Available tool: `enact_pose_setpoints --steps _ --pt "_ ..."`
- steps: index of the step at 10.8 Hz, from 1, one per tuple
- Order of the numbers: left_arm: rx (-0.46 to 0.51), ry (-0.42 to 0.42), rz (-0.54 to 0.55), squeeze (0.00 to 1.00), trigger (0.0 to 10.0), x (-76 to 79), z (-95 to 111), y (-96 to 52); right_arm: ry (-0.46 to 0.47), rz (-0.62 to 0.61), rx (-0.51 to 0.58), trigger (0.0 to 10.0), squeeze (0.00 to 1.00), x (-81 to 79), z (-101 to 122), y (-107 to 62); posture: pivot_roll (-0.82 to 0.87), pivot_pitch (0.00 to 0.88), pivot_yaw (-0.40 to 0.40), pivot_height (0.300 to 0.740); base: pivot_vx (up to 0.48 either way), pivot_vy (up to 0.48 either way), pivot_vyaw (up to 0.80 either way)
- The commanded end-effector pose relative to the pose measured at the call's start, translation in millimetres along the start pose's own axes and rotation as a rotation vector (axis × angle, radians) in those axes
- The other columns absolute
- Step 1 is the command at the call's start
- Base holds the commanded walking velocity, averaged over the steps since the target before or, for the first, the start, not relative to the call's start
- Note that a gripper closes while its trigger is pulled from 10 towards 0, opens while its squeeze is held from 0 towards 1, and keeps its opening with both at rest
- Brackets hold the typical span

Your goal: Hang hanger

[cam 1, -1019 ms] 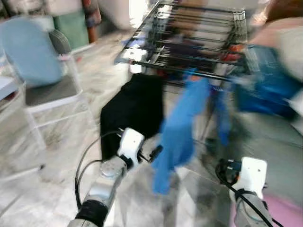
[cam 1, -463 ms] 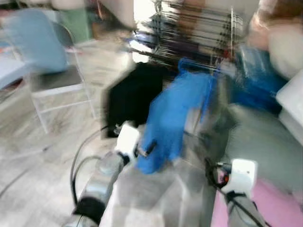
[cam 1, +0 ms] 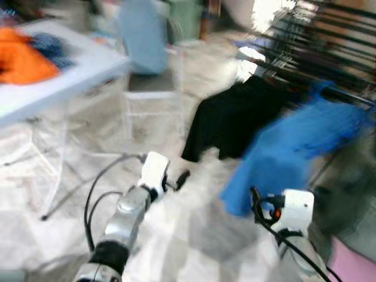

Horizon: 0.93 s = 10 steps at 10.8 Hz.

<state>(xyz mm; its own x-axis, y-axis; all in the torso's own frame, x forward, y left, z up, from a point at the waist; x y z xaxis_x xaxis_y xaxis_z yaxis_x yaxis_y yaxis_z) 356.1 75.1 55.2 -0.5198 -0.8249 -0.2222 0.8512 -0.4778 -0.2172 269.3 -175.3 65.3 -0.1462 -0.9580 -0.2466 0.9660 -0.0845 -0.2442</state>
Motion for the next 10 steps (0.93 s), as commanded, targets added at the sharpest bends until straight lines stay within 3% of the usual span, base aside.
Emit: enact_pose_setpoints --steps 1,5,10 --pt "0.001 0.003 -0.038 0.00 10.0 14.3 2.5 4.5 -0.007 -0.034 -0.009 10.0 0.00 12.6 -1.7 -3.8 0.04 0.000 -0.060 0.740 0.000 0.480 0.00" --pt "-0.013 0.025 -0.052 0.00 10.0 18.1 -0.6 4.9 0.008 -0.023 -0.008 10.0 0.00 9.8 -2.0 -0.7 0.05 0.000 -0.060 0.740 0.000 0.480 0.00" --pt "-0.010 0.044 -0.023 0.00 10.0 15.0 -0.2 5.7 -0.005 0.031 -0.008 10.0 0.00 -0.1 -2.4 1.2 0.06 0.000 -0.066 0.740 0.000 0.480 0.73"
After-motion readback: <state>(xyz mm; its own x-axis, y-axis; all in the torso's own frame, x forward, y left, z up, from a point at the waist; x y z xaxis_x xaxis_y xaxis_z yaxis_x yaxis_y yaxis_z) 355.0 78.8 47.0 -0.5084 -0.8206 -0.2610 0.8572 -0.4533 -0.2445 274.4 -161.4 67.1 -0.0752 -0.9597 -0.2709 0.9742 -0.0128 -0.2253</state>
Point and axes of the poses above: a point about 5 cm out from each wrist's last joint towards the gripper, its own y axis pointing out of the wrist towards the gripper, its own z axis along the axis of the wrist's last joint, x = y × z, the point moved 5 cm from there along y, pointing out of the wrist towards the gripper, and after that the axes turned 12 degrees about y, right-handed, at the moved point
